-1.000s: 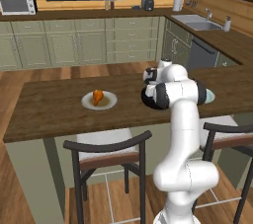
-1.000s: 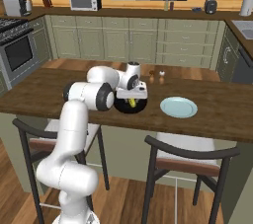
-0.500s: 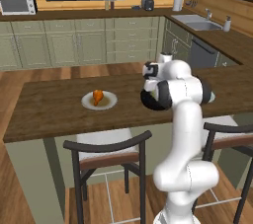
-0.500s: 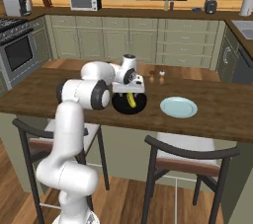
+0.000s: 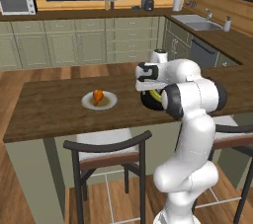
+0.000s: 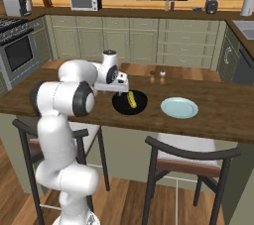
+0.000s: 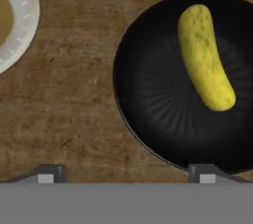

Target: Pick the chicken drumstick and cucumber from their plates and place them in the bowl. Then put the bowl in the fridge.

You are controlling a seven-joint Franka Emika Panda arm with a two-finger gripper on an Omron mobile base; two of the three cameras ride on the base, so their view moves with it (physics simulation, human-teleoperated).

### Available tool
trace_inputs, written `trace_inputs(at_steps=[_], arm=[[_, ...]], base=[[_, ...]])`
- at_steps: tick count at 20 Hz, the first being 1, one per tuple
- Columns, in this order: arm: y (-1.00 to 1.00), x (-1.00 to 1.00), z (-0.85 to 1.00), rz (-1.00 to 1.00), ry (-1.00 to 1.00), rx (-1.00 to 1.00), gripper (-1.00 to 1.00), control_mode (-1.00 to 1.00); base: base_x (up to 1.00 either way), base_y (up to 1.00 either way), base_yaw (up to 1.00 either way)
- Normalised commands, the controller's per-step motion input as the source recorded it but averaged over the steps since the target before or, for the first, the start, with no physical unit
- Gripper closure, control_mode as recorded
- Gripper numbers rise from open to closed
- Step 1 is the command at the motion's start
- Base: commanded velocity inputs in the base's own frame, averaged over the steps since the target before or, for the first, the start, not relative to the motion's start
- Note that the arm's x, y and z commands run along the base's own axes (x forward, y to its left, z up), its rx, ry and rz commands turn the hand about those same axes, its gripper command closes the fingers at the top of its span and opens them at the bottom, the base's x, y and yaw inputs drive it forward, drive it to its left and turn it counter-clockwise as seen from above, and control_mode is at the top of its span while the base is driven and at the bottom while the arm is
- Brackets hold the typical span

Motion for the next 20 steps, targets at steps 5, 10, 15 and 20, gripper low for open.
trace_inputs(at_steps=[5, 10, 15, 20], arm=[[1.00, -0.57, 0.18, -0.28, -0.03, 0.00, -1.00, -1.00], [0.95, -0.04, 0.31, -0.23, -0.06, 0.01, -1.00, -1.00], [0.55, 0.00, 0.35, -0.06, -0.01, 0.14, -1.00, -1.00], [0.66, 0.21, 0.06, 0.00, -0.02, -0.01, -1.00, -1.00]], base=[[0.00, 0.00, 0.00], [0.00, 0.00, 0.00], [0.00, 0.00, 0.00], [0.00, 0.00, 0.00]])
